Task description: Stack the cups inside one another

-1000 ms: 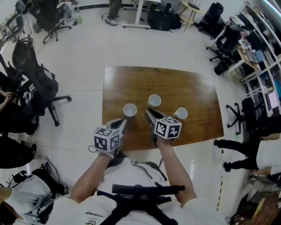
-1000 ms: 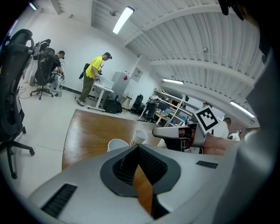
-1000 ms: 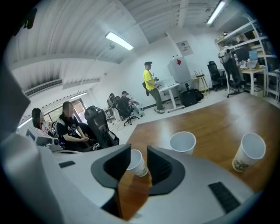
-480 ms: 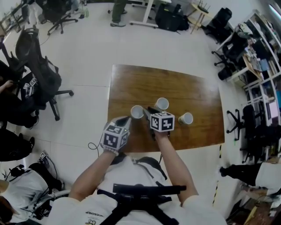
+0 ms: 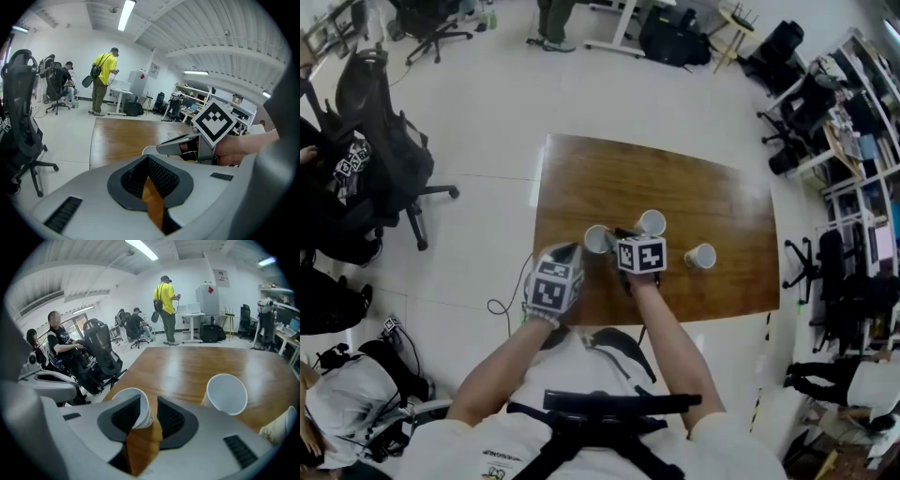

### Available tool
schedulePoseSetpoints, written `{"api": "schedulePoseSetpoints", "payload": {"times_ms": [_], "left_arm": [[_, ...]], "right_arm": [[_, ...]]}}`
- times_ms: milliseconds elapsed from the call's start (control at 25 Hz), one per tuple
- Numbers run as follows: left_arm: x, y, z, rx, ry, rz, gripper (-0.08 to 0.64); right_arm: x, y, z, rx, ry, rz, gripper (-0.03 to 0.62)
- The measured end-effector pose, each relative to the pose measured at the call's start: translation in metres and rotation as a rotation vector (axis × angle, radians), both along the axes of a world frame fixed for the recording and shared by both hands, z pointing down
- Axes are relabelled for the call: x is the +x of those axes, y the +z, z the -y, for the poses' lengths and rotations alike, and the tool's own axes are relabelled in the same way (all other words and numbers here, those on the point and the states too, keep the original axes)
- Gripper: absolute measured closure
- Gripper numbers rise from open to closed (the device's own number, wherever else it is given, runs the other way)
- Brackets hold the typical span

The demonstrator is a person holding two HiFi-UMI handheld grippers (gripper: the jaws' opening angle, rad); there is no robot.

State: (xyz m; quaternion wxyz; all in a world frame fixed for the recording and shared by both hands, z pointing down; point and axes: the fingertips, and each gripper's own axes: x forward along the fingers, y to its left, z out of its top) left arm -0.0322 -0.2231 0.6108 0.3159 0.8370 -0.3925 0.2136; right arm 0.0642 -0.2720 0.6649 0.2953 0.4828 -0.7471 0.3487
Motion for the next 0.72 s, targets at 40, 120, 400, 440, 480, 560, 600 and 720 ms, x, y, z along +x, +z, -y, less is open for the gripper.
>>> {"api": "schedulePoseSetpoints", "payload": {"times_ms": [40,120,400,440,480,560,600,720], "left_arm": [[0.0,0.001,0.001,-0.003,-0.003,0.005,0.566],[-0.001,0.004,0.002,-0.007,-0.009,0.015,0.566],[-0.004,0.008,0.003,-0.02,-0.015,0.017,0.566],[-0.004,0.009,0.003,-0.022,-0.013,0.018,0.566],[-0.004,0.01,0.002,-0.024,-0.01,0.019,0.566],[-0.004,0.012,0.0,-0.027,-0.003,0.023,0.566],[-0.004,0.013,-0.001,-0.029,0.0,0.023,0.566],[-0.002,0.013,-0.002,-0.029,0.008,0.023,0.566]], "right_arm": [[-0.001,0.002,0.001,-0.003,-0.003,0.0,0.456],[-0.002,0.004,0.0,-0.009,-0.012,0.003,0.471],[-0.007,0.011,0.001,-0.013,-0.035,-0.015,0.509],[-0.008,0.011,0.002,-0.012,-0.035,-0.016,0.515],[-0.008,0.012,0.001,-0.012,-0.036,-0.015,0.525],[-0.009,0.012,0.0,-0.014,-0.038,-0.01,0.543],[-0.01,0.012,0.0,-0.014,-0.04,-0.007,0.552],[-0.011,0.008,-0.001,-0.006,-0.042,0.004,0.563]]}}
